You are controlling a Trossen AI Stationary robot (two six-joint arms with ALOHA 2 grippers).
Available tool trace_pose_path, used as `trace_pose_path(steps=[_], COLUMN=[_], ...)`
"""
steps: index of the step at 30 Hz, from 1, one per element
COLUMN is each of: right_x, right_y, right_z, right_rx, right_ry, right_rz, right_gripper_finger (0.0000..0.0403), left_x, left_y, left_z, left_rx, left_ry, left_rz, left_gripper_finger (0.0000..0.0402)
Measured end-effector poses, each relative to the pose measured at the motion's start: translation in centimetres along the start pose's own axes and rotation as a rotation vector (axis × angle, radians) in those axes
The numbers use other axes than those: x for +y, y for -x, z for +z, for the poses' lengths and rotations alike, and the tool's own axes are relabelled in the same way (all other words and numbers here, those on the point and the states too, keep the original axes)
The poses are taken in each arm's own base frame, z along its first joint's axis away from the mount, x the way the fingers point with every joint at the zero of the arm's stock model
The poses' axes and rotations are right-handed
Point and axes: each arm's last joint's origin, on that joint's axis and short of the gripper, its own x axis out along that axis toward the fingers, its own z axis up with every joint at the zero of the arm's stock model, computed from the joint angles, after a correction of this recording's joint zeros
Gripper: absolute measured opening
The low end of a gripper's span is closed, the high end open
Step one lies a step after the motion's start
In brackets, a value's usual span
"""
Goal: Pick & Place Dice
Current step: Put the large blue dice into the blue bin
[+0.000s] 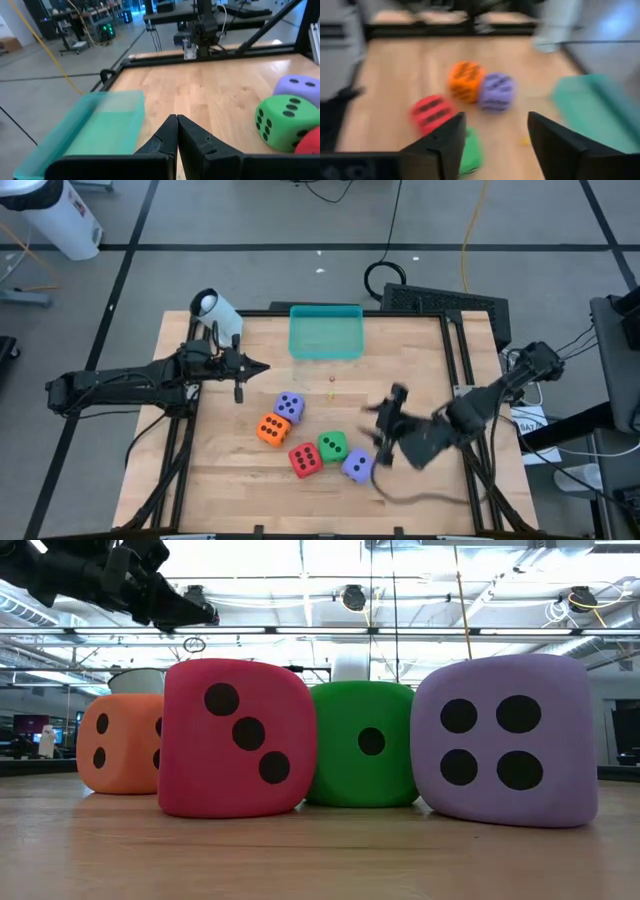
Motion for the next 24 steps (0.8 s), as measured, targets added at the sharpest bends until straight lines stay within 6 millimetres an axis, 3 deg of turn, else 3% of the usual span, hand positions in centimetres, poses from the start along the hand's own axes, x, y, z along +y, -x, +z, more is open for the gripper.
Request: trace_pose_path(steps=[4, 11, 17, 24], right_x=[2.9, 4.7, 5.0, 4.3], right_y=[-0.6, -2.4, -3.6, -5.8], right_z=[-1.0, -2.5, -3.5, -5.0], right_rx=[0.006, 0.092, 0.164, 0.327], right_ry=[0.03, -0.001, 0.128, 0.161], right_rz=[0.059, 0.106, 0.12, 0.082], right_gripper_finger=[0.0264, 0.0327, 0.0349, 0.0372], left_x=[0.1, 0.1, 0.0, 0.0], left_y=[0.0, 0.0, 0.0, 0.0], left_z=[0.4, 0.4, 0.0, 0.0], left_rx=[-0.046, -0.04, -0.004, 0.003], left_ry=[-0.004, 0.017, 0.022, 0.025], left_rz=[0.008, 0.007, 0.001, 0.0], left_gripper_finger=[0.0021, 0.0021, 0.0021, 0.0021])
